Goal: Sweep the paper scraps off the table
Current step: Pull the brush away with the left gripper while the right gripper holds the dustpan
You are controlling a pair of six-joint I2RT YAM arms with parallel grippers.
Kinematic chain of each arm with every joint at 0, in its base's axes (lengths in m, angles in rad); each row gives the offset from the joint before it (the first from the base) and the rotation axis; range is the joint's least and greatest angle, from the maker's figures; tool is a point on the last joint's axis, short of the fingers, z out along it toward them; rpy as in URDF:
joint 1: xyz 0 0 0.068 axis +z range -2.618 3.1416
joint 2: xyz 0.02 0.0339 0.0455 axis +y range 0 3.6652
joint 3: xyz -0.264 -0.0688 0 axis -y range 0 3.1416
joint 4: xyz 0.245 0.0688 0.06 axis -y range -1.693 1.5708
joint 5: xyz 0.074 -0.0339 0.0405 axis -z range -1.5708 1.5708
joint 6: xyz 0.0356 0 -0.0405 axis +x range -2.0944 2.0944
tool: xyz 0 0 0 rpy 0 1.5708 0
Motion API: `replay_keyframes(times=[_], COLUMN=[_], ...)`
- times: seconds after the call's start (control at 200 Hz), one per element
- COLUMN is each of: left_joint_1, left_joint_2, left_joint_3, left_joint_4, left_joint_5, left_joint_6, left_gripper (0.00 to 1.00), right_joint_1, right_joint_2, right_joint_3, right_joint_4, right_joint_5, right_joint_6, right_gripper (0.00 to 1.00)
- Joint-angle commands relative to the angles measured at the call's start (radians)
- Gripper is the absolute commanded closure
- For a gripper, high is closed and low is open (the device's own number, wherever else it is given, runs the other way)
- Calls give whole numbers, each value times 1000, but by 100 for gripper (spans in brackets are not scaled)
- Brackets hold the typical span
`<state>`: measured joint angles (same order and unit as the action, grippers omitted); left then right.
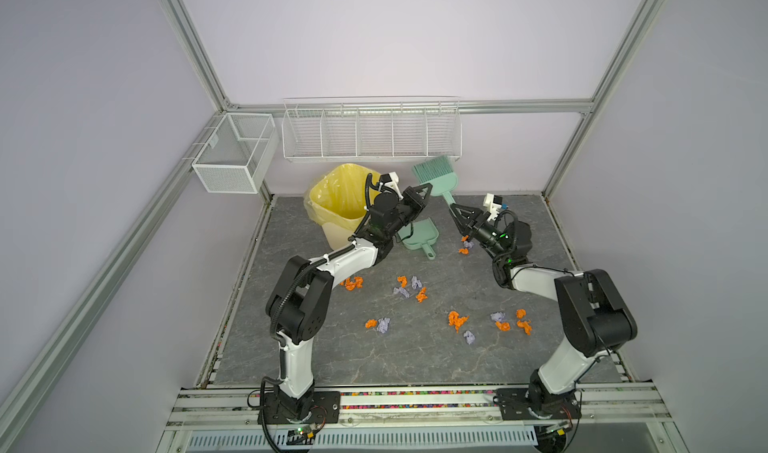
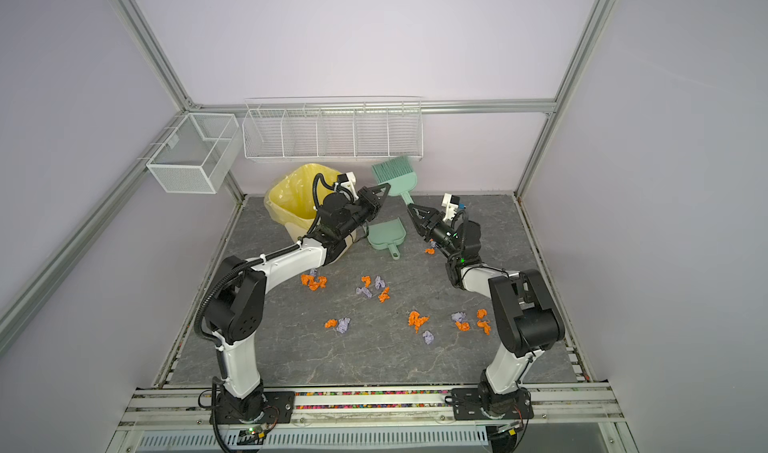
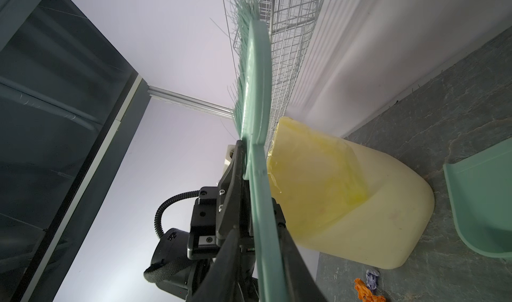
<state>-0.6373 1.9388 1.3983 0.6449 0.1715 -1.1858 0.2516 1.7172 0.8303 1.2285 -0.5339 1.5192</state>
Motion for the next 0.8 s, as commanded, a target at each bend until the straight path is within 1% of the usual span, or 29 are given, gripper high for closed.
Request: replay_keyframes(times=[0.0, 0.105, 0.185, 0.335, 0.455, 0.505, 0.545, 0.71, 0.795], left_joint_1=[-5, -7, -11, -15, -18, -18, -18, -19, -21], left_joint_2=[28, 31, 32, 33, 30, 26, 22, 13, 6], left_joint_3=[-11, -16, -32, -65, -81, -86, -88, -98, -113], left_joint_4=[31, 41, 62, 96, 110, 112, 113, 119, 129], left_joint_5=[-3, 1, 2, 2, 3, 1, 0, -1, -10], left_joint_6=[-9, -12, -17, -37, -41, -41, -41, -35, -35], left_gripper=[100, 100, 100, 100, 100, 100, 100, 100, 100], right_joint_1=[8, 11, 12, 12, 12, 12, 13, 12, 14], right_joint_2=[-1, 2, 4, 10, 7, 4, 0, -13, -14], right_joint_3=[16, 28, 30, 41, 39, 39, 41, 39, 37], right_joint_4=[75, 59, 59, 64, 83, 83, 89, 91, 83], right_joint_5=[26, 25, 26, 16, 20, 20, 19, 31, 33], right_joint_6=[49, 38, 32, 26, 30, 31, 27, 24, 23], right_gripper=[76, 77, 82, 83, 82, 77, 76, 76, 79])
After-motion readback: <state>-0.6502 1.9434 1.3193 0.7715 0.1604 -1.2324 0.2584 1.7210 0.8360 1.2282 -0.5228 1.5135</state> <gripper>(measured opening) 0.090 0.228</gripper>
